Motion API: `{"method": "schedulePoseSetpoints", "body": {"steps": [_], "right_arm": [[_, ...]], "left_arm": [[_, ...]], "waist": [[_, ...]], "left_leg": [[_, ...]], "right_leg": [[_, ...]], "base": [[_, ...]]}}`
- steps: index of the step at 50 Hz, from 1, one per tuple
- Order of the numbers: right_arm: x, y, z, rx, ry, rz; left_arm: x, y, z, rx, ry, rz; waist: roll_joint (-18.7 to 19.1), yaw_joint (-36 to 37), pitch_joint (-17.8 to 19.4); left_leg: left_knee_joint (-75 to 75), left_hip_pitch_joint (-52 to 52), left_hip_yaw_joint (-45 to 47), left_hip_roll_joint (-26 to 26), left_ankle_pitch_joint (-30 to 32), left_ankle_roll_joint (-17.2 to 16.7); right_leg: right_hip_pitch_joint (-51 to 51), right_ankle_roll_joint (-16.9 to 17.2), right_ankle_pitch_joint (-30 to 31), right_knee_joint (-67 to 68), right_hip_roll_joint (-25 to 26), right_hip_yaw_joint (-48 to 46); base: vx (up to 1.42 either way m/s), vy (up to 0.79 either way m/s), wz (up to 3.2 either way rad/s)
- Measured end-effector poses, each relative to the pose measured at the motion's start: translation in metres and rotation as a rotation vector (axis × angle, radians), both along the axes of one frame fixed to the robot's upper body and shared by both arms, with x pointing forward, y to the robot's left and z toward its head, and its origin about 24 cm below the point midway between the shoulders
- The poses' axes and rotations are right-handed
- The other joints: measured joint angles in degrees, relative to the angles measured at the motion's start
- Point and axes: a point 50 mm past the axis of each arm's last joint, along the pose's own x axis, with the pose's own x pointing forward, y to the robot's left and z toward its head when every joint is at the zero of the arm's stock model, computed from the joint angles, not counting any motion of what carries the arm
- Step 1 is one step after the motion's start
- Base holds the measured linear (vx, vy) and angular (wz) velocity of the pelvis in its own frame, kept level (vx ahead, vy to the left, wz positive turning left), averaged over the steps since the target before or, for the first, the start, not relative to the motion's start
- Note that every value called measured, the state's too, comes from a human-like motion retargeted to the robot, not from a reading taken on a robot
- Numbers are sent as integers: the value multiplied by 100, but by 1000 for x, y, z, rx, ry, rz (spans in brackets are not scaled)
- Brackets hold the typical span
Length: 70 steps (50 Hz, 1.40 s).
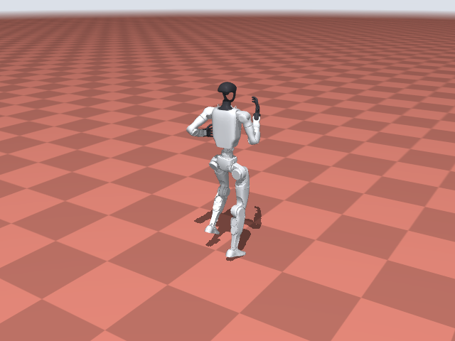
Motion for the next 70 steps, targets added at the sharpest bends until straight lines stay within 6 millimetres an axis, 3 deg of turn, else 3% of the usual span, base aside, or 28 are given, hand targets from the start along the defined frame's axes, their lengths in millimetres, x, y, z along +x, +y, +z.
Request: {"method": "schedulePoseSetpoints", "body": {"steps": [3, 5, 7, 10, 13, 15, 18, 20, 22, 25, 28, 30, 32, 34, 37, 40, 42, 45, 47, 48, 51, 55, 58, 60, 62, 65, 68, 70], "right_arm": [[-8, -4, -30, -37, 142, -5], [-5, -8, -49, -79, 240, -59], [-1, -17, -66, -170, 299, -171], [-2, -48, -97, -191, 437, -363], [-38, -81, -128, -160, 637, -454], [-59, -91, -128, -215, 702, -425], [-76, -95, -125, -332, 776, -352], [-95, -97, -134, -372, 870, -354], [-95, -105, -149, -385, 938, -392], [-80, -100, -171, -360, 983, -418], [-41, -88, -161, -377, 839, -461], [-6, -75, -132, -293, 647, -460], [29, -56, -73, -215, 356, -433], [45, -36, -9, -174, 68, -406], [30, -19, 35, -30, -126, -316], [8, -18, 28, 10, -125, -251], [4, -14, 13, -72, -72, -208], [-6, -10, -21, -111, 82, -128], [-8, -13, -46, -131, 206, -141], [-9, -16, -59, -159, 265, -166], [-13, -36, -95, -264, 426, -313], [-35, -76, -137, -196, 661, -508], [-56, -88, -149, -198, 768, -500], [-66, -90, -150, -281, 819, -425], [-77, -91, -153, -373, 877, -357], [-91, -91, -165, -433, 957, -349], [-78, -82, -174, -361, 957, -346], [-53, -74, -167, -324, 875, -347]], "left_arm": [[18, -14, -4, 31, -68, 19], [48, -20, 8, -2, -200, 108], [84, -38, 32, -36, -390, 124], [147, -81, 116, -31, -823, 74], [157, -107, 212, 35, -1211, -23], [148, -107, 238, 90, -1344, -18], [138, -99, 223, 62, -1323, 34], [133, -100, 203, 69, -1254, 4], [133, -94, 197, 35, -1211, -59], [126, -91, 181, -130, -1139, -91], [118, -79, 158, -227, -1023, -47], [109, -62, 134, -166, -905, 20], [90, -37, 99, -85, -712, 102], [66, -22, 63, -67, -487, 146], [36, -18, 31, -27, -235, 111], [17, -11, 21, 103, -103, -40], [2, -6, 10, 113, -23, -69], [-8, -9, -6, 87, 39, -15], [11, -19, -13, 107, -15, 13], [26, -24, -12, 112, -68, 31], [87, -45, 21, 91, -353, 83], [160, -94, 150, 85, -972, 32], [159, -117, 226, 152, -1294, -12], [154, -115, 233, 151, -1333, 7], [151, -107, 214, 119, -1261, 23], [146, -95, 183, 110, -1129, -9], [139, -95, 163, 43, -1038, -75], [134, -93, 155, -76, -994, -87]], "waist": [[928, -294, 36], [1005, -691, -4], [1084, -1317, 232], [1036, -2014, 720], [1038, -1695, 433], [1126, -1568, -56], [1618, -2221, -509], [1732, -2413, -831], [1162, -2547, -412], [211, -2127, -403], [-59, -1516, -168], [57, -1050, 113], [349, -745, 695], [358, -683, 893], [94, -600, 148], [-401, -187, -455], [-368, -98, -479], [479, -91, -142], [1012, -278, -270], [1180, -439, -315], [1294, -1154, 4], [875, -1939, 847], [831, -1863, 317], [955, -1968, -377], [1185, -2348, -843], [1019, -2691, -983], [27, -2190, -1162], [-314, -1688, -874]], "left_leg": [[-3410, 1925, -443, 578, 1632, -770], [-4421, 2394, -509, 605, 833, -557], [-4657, 2629, -442, 674, -873, -355], [-3150, 1528, -1043, 536, -2537, 368], [-2353, 464, -1018, 474, -2487, 450], [-3410, 723, -689, 511, -1772, 327], [-4962, 1377, -885, 689, 153, -258], [-5396, 1568, -864, 722, 1131, -552], [-4555, 1865, -663, 149, 863, -82], [-250, 37, -34, -759, -720, 707], [4114, -2242, 513, -351, -1843, 673], [6291, -3696, 371, 18, -2217, 330], [7365, -4456, -27, 142, -2458, -141], [7579, -4868, -125, 110, -2534, -77], [6676, -5065, -32, -250, -2195, 564], [4286, -3712, 149, -683, -1581, 546], [2099, -1974, 335, -464, -994, 374], [-1831, 1127, 397, 243, 477, -350], [-4065, 2135, 327, 623, 1304, -784], [-4706, 2392, 299, 743, 1170, -894], [-5373, 2871, -17, 741, -748, -699], [-3055, 1730, -992, 418, -2628, 520], [-2960, 1123, -840, 467, -2344, 455], [-3989, 1379, -628, 626, -1492, 249], [-4844, 1753, -819, 786, -209, -96], [-5067, 2169, -1390, 494, 1062, -313], [-1562, 617, -753, -623, -57, 520], [1446, -720, -25, -630, -934, 809]], "right_leg": [[-1786, -646, -1789, 4456, 765, -417], [-3602, -161, -2391, 7637, 740, -529], [-4860, 122, -2944, 9789, 698, -562], [-6447, 369, -3758, 11780, 542, -420], [-7576, 223, -3692, 11917, 822, -161], [-7502, 6, -3356, 11093, 1061, -85], [-5686, -63, -2384, 8524, 935, -536], [-4219, 271, -1199, 6149, 985, -656], [-2165, 749, 21, 3421, 692, -164], [-590, 814, 922, 251, -338, 580], [-210, 647, -1158, -413, -706, 739], [-340, 275, -2370, -377, -548, 958], [-823, -334, -3031, 709, -129, 1387], [-1404, -369, -3259, 1765, 18, 1545], [-1336, 21, -2476, 843, -254, 1202], [-838, 564, -529, -550, -575, 1137], [-481, 707, 224, -800, -534, 925], [-336, -12, -617, 926, 202, 77], [-1826, -398, -1799, 4147, 616, -351], [-2602, -440, -2248, 5633, 693, -506], [-4358, -72, -3235, 9193, 534, -618], [-5677, 320, -3978, 11627, 38, -362], [-6382, -332, -3825, 11396, -25, -421], [-6187, -368, -3200, 10256, 608, -442], [-5090, -65, -2236, 8280, 1246, -424], [-2540, 219, -613, 4542, 1192, -415], [-890, 610, 688, 1130, 361, 520], [-281, 606, 287, 76, -45, 864]], "base": [[-4, 9, -21], [-6, 8, 66], [-25, 13, 125], [-38, 9, 144], [-10, -3, -30], [15, -5, -104], [25, -6, 60], [24, -9, 138], [13, -11, 127], [-3, -13, -2], [-18, -10, -65], [-28, -10, -116], [-30, -4, -153], [-13, 0, -63], [22, 2, 78], [30, 4, -12], [24, 6, -130], [15, 9, -161], [0, 11, -68], [-9, 11, 9], [-18, 12, 103], [-25, 5, 158], [4, -6, -48], [28, -15, -67], [35, -15, 68], [29, -10, 140], [6, -8, 25], [-10, -2, -50]]}}
